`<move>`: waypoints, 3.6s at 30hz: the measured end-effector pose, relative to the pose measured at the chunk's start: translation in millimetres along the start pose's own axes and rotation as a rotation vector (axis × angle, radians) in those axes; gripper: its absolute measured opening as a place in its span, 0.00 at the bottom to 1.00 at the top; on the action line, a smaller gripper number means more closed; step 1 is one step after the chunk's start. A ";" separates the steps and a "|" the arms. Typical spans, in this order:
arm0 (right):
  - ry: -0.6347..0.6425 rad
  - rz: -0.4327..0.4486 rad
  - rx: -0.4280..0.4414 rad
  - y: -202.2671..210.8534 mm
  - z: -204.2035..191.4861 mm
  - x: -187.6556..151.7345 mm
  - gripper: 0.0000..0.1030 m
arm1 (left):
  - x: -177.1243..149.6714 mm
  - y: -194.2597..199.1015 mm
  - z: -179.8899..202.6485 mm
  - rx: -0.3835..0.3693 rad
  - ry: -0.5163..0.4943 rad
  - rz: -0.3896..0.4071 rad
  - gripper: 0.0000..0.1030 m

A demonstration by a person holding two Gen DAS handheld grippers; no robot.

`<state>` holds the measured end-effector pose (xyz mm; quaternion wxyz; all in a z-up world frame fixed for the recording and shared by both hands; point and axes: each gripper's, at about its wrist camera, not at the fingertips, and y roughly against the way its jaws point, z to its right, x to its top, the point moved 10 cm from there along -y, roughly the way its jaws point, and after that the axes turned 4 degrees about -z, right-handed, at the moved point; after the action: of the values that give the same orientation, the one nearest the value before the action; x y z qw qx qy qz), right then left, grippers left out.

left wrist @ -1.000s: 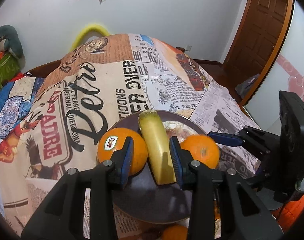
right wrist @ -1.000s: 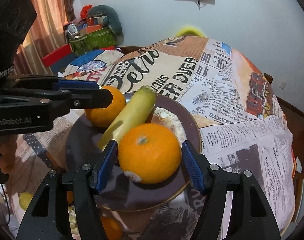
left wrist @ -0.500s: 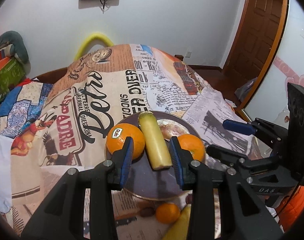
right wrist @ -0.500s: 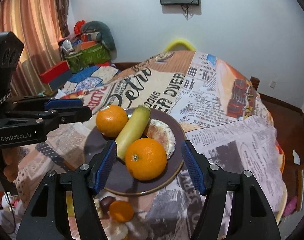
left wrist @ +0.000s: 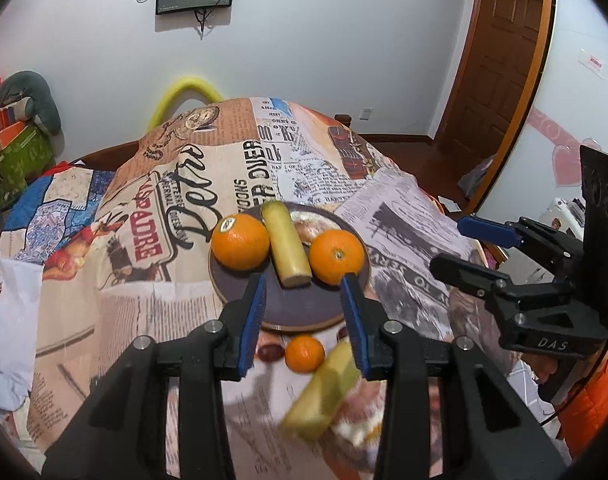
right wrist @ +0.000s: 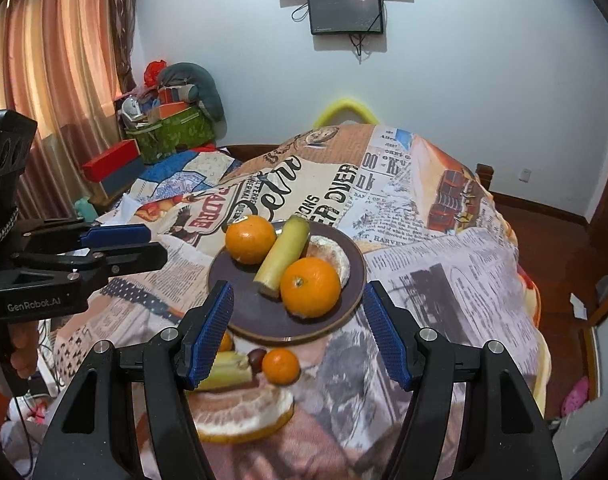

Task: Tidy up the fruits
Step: 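Withdraw both tools and reach toward the green corn cob and large pomelo wedge, then grasp the green corn cob with the left tool while the right tool grasps the pomelo wedge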

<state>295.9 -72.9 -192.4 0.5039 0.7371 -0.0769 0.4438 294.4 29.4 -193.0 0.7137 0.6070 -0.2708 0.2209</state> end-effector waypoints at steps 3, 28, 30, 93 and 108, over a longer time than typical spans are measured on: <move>-0.015 -0.005 0.000 6.8 -4.8 -10.3 0.69 | -15.0 9.0 -0.6 0.011 -0.001 -0.005 0.45; -0.060 -0.285 -0.026 -56.6 -61.6 -121.1 0.92 | -122.0 -4.8 -45.8 0.029 0.091 -0.167 0.55; -0.052 -0.287 -0.040 -59.1 -65.3 -123.6 0.97 | -126.8 -7.9 -48.7 0.026 0.103 -0.181 0.55; -0.084 -0.259 -0.050 -34.6 33.9 -124.8 0.51 | -101.9 -98.3 47.3 -0.100 -0.101 -0.329 0.42; -0.139 -0.194 -0.038 -23.3 36.3 -111.9 0.44 | -92.2 -73.5 52.6 -0.102 -0.081 -0.243 0.38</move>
<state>263.4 -128.5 -293.5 0.5517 0.7604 -0.0482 0.3392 265.9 -33.5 -302.2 0.7535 0.6067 -0.2349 0.0943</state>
